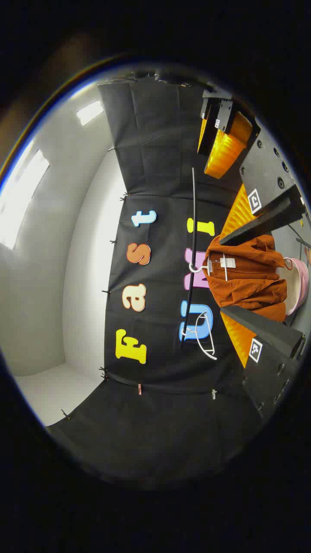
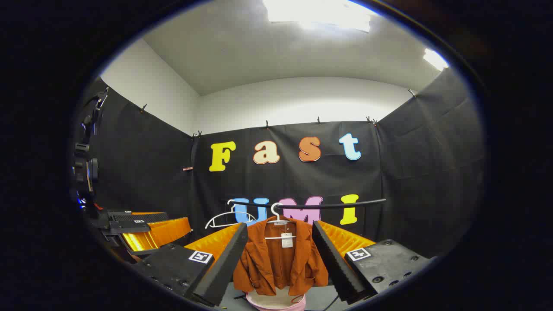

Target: Grasp the clothes on the hanger with both hands and then place them into the laundry hamper below.

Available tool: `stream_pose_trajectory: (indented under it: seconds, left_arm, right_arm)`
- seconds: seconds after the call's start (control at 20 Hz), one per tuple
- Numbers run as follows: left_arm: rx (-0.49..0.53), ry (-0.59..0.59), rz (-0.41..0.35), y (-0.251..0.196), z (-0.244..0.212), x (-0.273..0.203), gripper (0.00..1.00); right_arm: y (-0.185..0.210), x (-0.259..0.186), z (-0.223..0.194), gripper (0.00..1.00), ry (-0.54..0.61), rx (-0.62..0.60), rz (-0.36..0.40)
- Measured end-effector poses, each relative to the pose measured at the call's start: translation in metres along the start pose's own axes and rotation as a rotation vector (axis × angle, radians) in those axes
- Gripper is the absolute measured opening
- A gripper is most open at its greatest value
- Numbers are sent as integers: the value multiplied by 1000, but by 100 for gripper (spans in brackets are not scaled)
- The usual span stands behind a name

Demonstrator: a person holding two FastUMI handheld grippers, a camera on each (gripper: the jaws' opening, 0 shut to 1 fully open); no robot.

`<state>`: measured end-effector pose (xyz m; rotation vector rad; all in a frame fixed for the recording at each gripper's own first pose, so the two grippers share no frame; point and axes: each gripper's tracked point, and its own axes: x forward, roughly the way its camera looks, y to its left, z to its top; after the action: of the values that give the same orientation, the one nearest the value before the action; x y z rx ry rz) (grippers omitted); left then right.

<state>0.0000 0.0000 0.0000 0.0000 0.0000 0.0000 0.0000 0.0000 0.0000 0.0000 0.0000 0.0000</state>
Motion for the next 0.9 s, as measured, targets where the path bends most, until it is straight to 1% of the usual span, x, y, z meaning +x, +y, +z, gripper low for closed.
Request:
stream_pose_trajectory:
  seconds: [0.05, 0.15, 0.2, 0.25, 0.3, 0.6, 0.65, 0.75, 0.85, 0.9]
  left_arm:
    - [1, 3, 0, 0, 0, 0, 89]
    - [2, 7, -4, -2, -2, 3, 89]
    - [1, 10, -6, -4, -3, 3, 89]
    - [-3, 10, -1, -3, -2, 3, 89]
    - [-12, 7, 3, -3, -3, 2, 90]
    - [-40, 12, 1, -2, -3, 3, 91]
    - [-39, 14, 1, -2, -3, 5, 91]
    - [-38, 16, 2, -1, -4, 7, 91]
    - [-39, 12, 1, -1, -4, 8, 91]
    - [-42, 12, -2, -2, -5, 10, 91]
  right_arm:
    - [1, 1, 0, 96, 1, 3, 3]
    - [-2, 2, 0, 96, 4, -2, 2]
    - [-3, 2, -1, 100, 4, -3, 1]
    - [-2, 1, -2, 96, 4, 1, 3]
    - [-1, 0, -2, 100, 5, 7, 6]
    - [-6, 2, -6, 100, 11, 21, -8]
    - [-6, 3, -6, 96, 8, 25, -9]
    - [-9, 2, -5, 96, 6, 23, -16]
    - [-10, 4, -7, 96, 9, 21, -18]
    - [-10, 4, -8, 100, 8, 22, -20]
